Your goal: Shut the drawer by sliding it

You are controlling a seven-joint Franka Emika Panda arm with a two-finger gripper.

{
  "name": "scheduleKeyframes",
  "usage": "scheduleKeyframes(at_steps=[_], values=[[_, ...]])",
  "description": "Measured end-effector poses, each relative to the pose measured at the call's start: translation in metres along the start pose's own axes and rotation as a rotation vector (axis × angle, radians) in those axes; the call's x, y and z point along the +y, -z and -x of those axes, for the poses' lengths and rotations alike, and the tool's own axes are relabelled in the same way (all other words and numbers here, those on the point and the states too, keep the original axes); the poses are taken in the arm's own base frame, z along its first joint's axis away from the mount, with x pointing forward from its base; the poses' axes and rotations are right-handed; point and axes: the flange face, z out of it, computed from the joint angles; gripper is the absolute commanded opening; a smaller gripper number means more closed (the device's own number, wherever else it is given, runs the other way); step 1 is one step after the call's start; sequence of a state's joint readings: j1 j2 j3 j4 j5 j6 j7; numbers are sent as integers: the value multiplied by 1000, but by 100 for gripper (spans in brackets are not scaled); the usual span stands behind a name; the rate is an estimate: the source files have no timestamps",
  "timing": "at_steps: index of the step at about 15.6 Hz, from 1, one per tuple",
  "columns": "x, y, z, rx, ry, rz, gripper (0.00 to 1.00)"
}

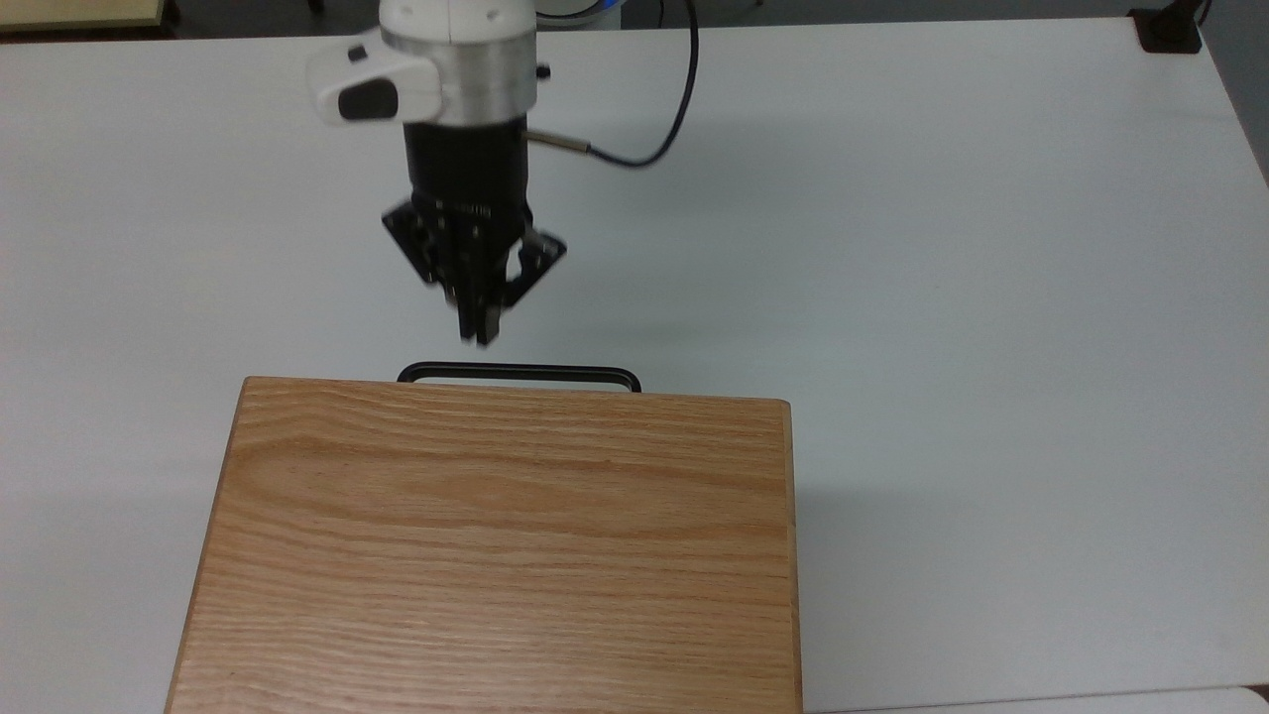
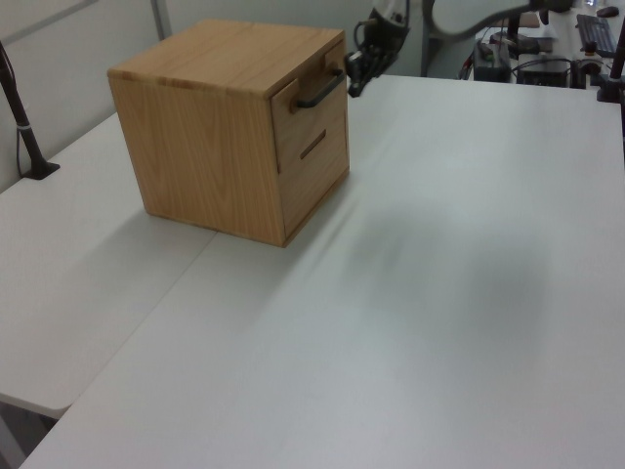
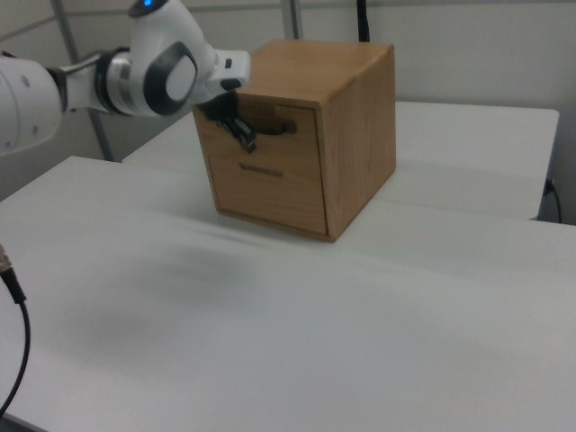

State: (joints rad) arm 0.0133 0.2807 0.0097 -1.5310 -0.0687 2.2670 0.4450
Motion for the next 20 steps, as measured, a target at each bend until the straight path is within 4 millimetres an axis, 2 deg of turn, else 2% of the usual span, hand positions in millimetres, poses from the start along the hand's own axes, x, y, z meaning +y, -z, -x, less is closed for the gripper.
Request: scheduleKeyframes(at_steps=[1,3,7,10,12,14,17,20], values=[[3,16,6,-55,14,26,90],[5,52,17,-125,29,57,100],[0,118,49,-244,57,102,100],[-9,154,79,-335,91,125,100],[-17,163,102,-365,123,130,100],[-19,157,113,-380,180,126,100],[-13,143,110,-379,303,99,100],[-6,138,105,-380,391,81,100]])
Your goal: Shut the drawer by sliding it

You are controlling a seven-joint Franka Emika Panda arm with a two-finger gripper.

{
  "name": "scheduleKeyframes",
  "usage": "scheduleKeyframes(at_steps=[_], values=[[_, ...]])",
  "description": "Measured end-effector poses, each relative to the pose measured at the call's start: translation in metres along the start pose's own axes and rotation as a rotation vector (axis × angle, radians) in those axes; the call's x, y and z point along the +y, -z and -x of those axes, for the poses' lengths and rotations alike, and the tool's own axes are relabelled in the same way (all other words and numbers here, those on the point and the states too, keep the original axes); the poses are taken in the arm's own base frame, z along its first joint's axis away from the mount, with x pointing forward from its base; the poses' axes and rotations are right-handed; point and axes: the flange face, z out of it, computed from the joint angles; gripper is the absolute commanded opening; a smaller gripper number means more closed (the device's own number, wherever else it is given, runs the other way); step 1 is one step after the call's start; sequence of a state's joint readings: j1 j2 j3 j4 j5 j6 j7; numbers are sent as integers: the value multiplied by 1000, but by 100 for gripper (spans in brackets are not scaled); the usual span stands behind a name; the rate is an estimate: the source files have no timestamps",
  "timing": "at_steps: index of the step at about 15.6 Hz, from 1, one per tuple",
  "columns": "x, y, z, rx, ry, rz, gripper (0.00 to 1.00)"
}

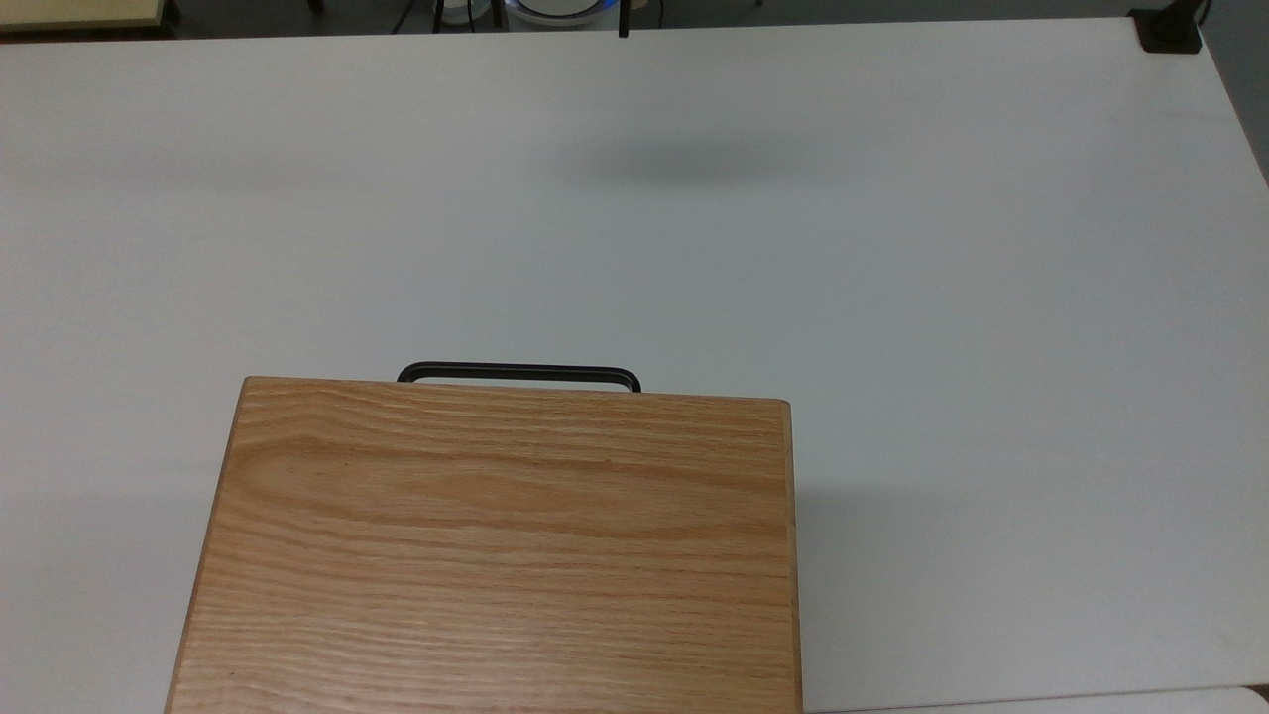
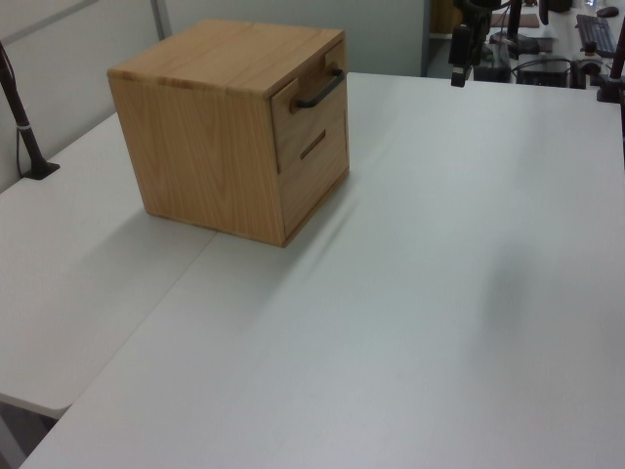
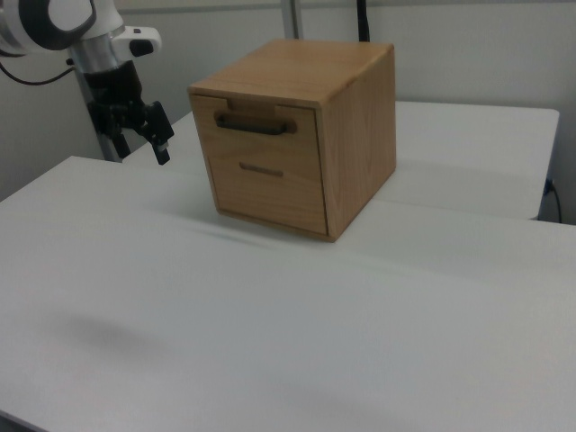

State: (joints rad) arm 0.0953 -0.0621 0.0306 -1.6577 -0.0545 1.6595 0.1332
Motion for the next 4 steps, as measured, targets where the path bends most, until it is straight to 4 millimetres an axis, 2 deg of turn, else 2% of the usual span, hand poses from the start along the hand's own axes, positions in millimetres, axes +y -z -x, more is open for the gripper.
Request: scheduleKeyframes(at_steps=[4], values=[[4,1,0,1,35,0,100]])
